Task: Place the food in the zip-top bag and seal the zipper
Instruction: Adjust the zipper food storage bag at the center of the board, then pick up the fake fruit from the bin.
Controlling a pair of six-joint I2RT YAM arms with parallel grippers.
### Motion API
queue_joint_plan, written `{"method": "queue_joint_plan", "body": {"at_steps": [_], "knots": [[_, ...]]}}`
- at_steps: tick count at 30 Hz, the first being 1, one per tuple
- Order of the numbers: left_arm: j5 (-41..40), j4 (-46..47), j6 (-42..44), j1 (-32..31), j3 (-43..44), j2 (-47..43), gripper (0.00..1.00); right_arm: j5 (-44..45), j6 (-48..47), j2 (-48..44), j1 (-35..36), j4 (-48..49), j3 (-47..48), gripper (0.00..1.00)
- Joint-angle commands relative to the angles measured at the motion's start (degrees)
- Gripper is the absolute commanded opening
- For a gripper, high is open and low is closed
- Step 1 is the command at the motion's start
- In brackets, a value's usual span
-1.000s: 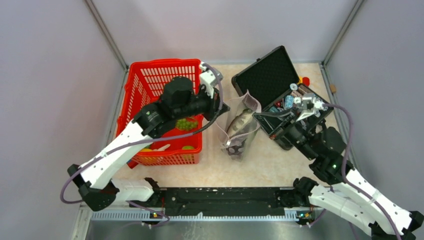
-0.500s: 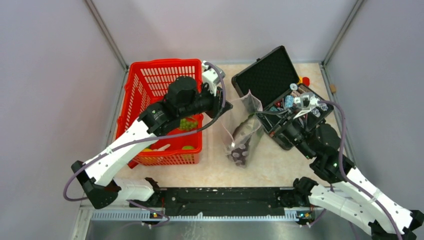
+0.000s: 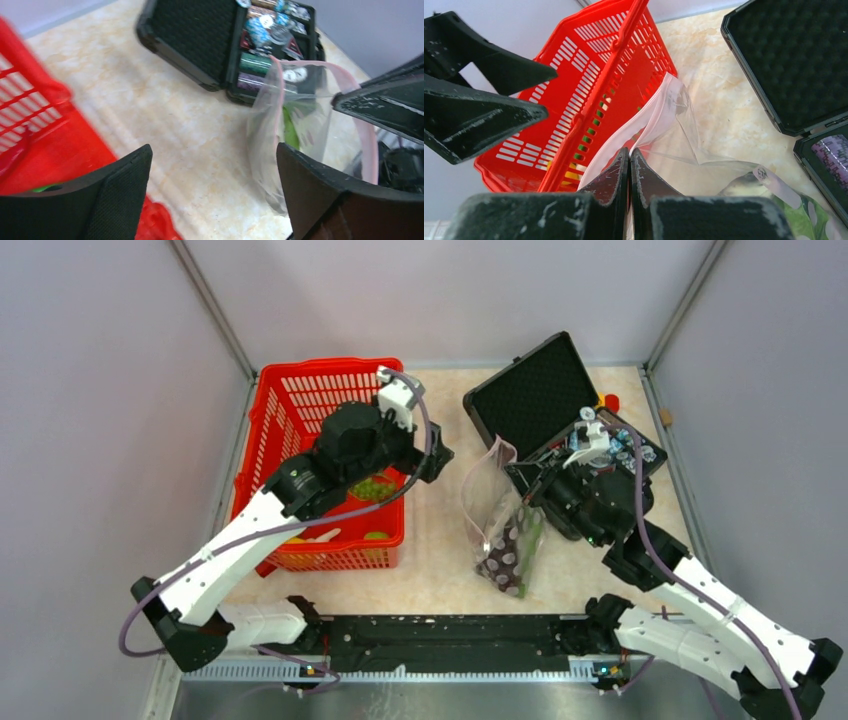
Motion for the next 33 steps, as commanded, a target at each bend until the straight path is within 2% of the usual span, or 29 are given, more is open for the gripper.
{"method": "queue_joint_plan", "body": {"at_steps": [1,7,12,16,20,23,27,33], "knots": [[-10.08,-1.16,2.29,3.69,-0.68,-5.77,0.98,1.28,0.35,0.94,0.38,2.93,4.72,0.0],[-10.16,-2.85,2.33,14.64,-2.41,-6.83,0.99,1.06,1.54,1.37,0.38,3.41,3.5,0.0],[-8.98,-2.38,-3.07,24.6,-5.73,-4.65,0.99,0.86,2.78,0.55,0.33,3.32,2.65,0.0],[-4.09,0.15,-8.33,29.66,-10.3,-2.22,0.99,0.06,3.11,-0.56,0.34,4.27,1.83,0.0],[-3.92,0.64,-11.95,31.41,-12.67,1.54,0.99,-0.6,3.17,-1.67,0.37,6.62,0.58,0.0],[-7.31,-1.66,-15.84,32.19,-12.19,6.32,0.99,-0.48,3.41,-1.8,0.35,6.27,0.52,0.0],[-5.24,-5.11,-16.08,33.2,-10.32,12.6,0.99,-0.68,3.68,-1.91,0.33,6.54,0.35,0.0],[-6.41,-4.45,-17.9,34.03,-10.75,18.39,0.99,-0.55,4.23,-2.14,0.38,6.75,-0.07,0.0]]}}
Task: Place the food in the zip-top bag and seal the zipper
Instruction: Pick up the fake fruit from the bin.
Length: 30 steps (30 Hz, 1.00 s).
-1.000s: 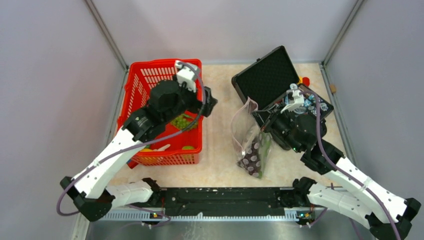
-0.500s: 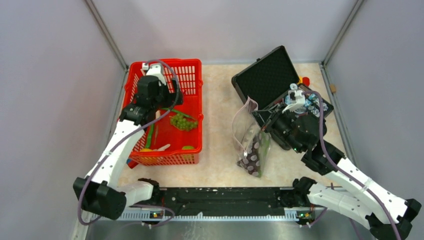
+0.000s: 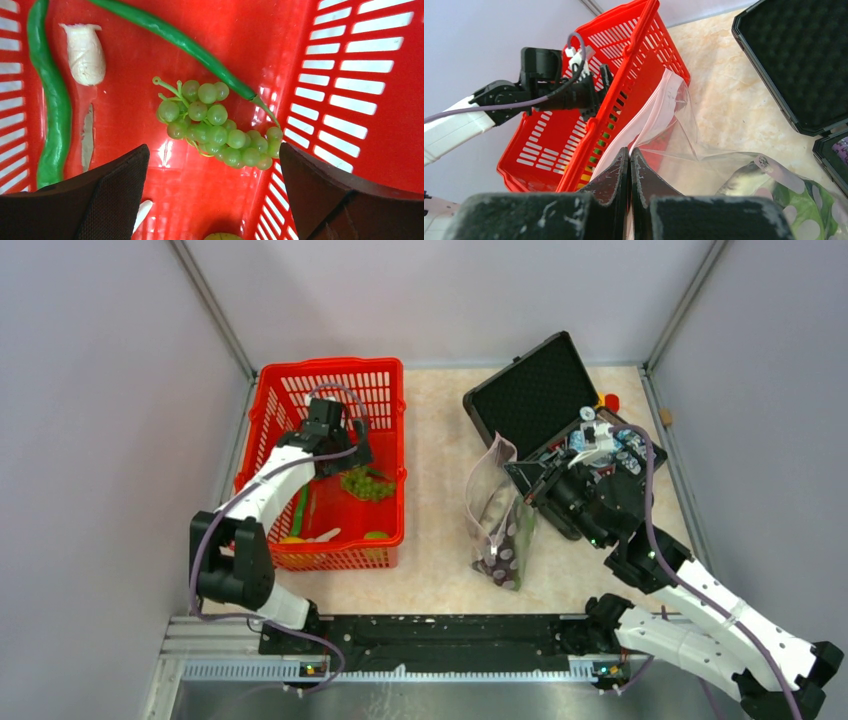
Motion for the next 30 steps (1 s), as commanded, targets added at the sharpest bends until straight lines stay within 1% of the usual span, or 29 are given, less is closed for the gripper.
{"method": "queue_joint_plan", "body": {"at_steps": [1,4,6,9,12,14,16,21,23,27,28,30], "knots": [[-0.71,0.78,-2.81,0.86,1.67,2.78,0.99,0.06,1.25,-1.32,0.33,5.69,-0.08,0.0],[-2.34,1.98,-4.12,1.06,1.58,5.84,0.99,0.41,1.7,-1.6,0.33,6.07,-0.49,0.0],[-1.68,3.1,-4.33,1.11,1.65,7.63,0.97,0.51,1.81,-1.71,0.35,6.05,-0.58,0.0],[-0.15,3.42,-4.5,1.08,2.31,10.64,0.93,0.78,2.14,-1.87,0.37,6.08,-0.76,0.0],[-0.47,4.25,-4.72,1.07,1.87,12.76,0.89,0.96,2.48,-2.12,0.37,6.16,-1.13,0.0],[-0.3,4.75,-4.57,1.07,1.43,13.84,0.79,1.22,2.74,-2.36,0.35,6.27,-1.37,0.0],[1.57,4.57,-3.6,1.07,1.39,14.03,0.7,1.3,2.78,-2.42,0.39,6.21,-1.38,0.0],[1.38,7.21,-3.56,1.07,-2.43,9.83,0.42,1.79,2.85,-2.68,0.38,5.99,-1.46,0.0],[0.9,7.2,-3.05,1.07,-2.84,8.7,0.32,1.78,2.98,-2.67,0.33,6.17,-1.61,0.0],[1.23,6.68,-1.99,1.07,-2.8,7.11,0.02,1.78,3.07,-2.68,0.33,6.27,-1.77,0.0],[1.17,6.56,-2.05,1.07,-2.83,6.61,0.0,1.77,3.11,-2.68,0.39,6.21,-1.75,0.0],[1.03,6.59,-2.19,1.08,-3.01,5.12,0.0,1.75,3.13,-2.77,0.33,6.1,-1.81,0.0]]}}
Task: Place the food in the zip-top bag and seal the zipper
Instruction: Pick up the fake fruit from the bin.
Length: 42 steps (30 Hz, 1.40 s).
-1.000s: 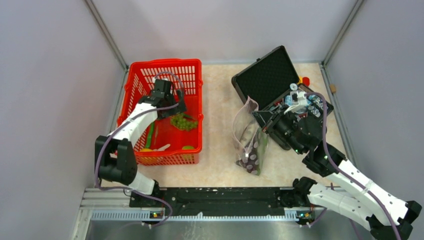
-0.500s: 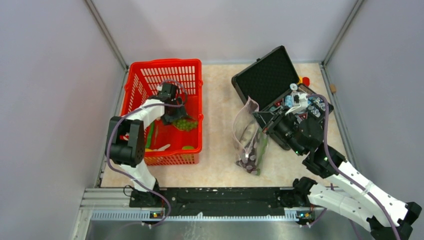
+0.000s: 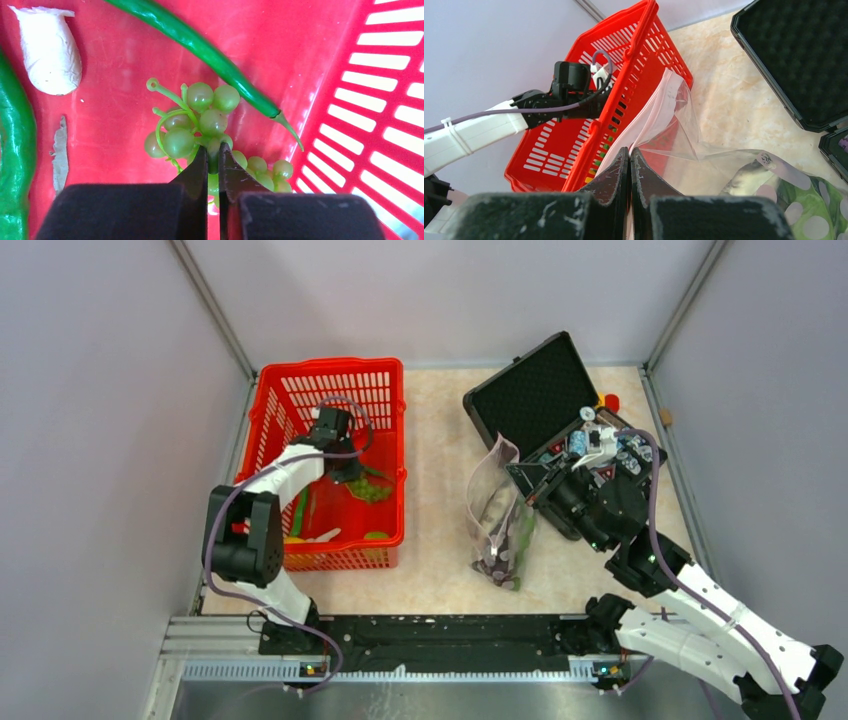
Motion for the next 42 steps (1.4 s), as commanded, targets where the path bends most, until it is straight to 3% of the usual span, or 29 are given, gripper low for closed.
{"method": "queue_joint_plan", "body": {"at_steps": [1,7,19,32,42], "knots": [[-0.22,1.49,0.45,0.17,-0.78,-5.2,0.0,0.82,0.69,-1.3,0.38,4.26,0.29,0.0],[-0.54,1.9,1.86,0.17,-1.75,-11.22,0.0,1.12,0.67,-1.52,0.39,4.37,0.09,0.0],[6.23,7.29,8.34,0.17,-4.68,-28.3,0.0,1.2,0.45,-1.65,0.33,4.77,-0.09,0.0],[7.8,7.1,9.56,0.17,-1.52,-40.7,0.0,0.5,0.41,-1.56,0.35,5.23,0.09,0.0],[20.47,9.16,6.05,0.08,2.77,-44.94,0.0,0.12,0.71,-1.1,0.38,5.99,-0.18,0.0]]}}
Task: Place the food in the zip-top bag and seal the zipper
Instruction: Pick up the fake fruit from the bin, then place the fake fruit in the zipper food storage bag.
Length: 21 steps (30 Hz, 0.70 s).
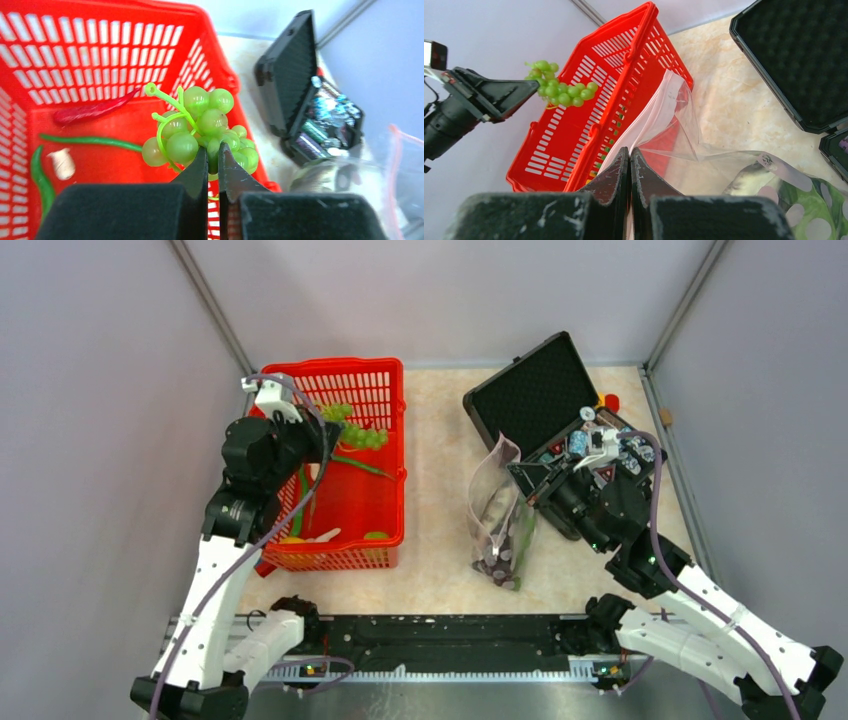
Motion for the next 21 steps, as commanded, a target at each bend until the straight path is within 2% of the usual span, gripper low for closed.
{"method": "queue_joint_plan", "body": {"at_steps": [1,6,9,12,16,21], "knots": [[10.32,5.57,-3.07,0.02,3.6,-1.52,0.0,-0.51,0.4,-0.25,0.39,5.08,0.61,0.0],[16.89,10.28,-3.95,-2.16,3.22,-2.5,0.0,-0.72,0.75,0.41,0.37,5.05,0.49,0.0],[18.12,12.49,-3.71,-5.11,2.84,-2.28,0.0,-1.16,0.89,0.96,0.33,6.46,0.41,0.0],[17.03,14.98,-2.29,-10.65,2.18,-1.66,0.0,-1.62,1.05,1.93,0.35,7.31,0.47,0.0],[13.24,19.13,0.38,-21.13,2.04,-0.36,0.0,-2.01,1.5,2.89,0.36,7.42,0.58,0.0],[12.26,21.49,1.58,-27.03,2.49,2.25,0.0,-2.02,1.68,2.98,0.33,7.16,0.82,0.0]]}}
